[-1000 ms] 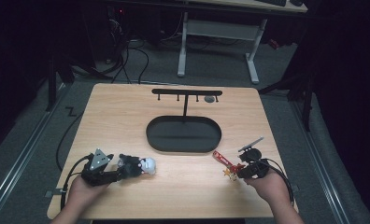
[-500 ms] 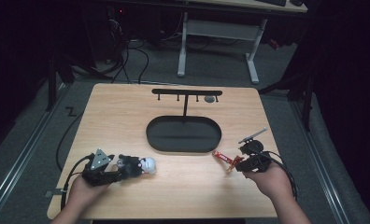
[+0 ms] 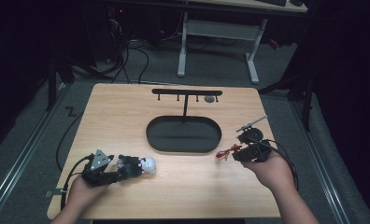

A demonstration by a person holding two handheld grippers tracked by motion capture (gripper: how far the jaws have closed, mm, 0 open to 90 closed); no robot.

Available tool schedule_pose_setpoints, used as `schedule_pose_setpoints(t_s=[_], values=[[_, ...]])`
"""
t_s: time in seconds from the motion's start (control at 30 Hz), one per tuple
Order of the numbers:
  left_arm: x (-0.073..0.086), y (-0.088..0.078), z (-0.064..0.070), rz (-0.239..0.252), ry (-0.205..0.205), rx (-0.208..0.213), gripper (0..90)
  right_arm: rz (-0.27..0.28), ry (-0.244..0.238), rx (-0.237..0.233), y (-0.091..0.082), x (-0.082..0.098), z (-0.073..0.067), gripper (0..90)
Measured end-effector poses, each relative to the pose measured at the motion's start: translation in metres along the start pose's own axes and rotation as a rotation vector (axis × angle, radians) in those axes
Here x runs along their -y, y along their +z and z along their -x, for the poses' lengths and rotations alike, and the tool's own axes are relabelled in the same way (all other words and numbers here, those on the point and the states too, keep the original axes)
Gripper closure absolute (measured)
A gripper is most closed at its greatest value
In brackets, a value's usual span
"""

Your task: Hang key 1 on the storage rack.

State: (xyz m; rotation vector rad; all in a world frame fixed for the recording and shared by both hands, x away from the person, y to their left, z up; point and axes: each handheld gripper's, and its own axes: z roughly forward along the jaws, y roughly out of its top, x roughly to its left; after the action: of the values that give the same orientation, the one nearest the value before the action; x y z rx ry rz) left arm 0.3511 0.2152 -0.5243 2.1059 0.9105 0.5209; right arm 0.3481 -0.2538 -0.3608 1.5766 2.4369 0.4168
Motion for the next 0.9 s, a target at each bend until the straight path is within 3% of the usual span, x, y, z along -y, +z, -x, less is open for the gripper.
schedule_pose_setpoints(t_s=[0.43, 0.9], values=[[0.0, -0.001, -0.001, 0.009, 0.0, -0.001, 35.3, 0.031, -0.031, 0.007, -0.018, -0.023, -0.01, 66.5], [0.002, -0.003, -0.001, 0.006, -0.002, -0.005, 35.2, 0.05, -0.033, 0.014, -0.014, -0.045, -0.011, 66.5]])
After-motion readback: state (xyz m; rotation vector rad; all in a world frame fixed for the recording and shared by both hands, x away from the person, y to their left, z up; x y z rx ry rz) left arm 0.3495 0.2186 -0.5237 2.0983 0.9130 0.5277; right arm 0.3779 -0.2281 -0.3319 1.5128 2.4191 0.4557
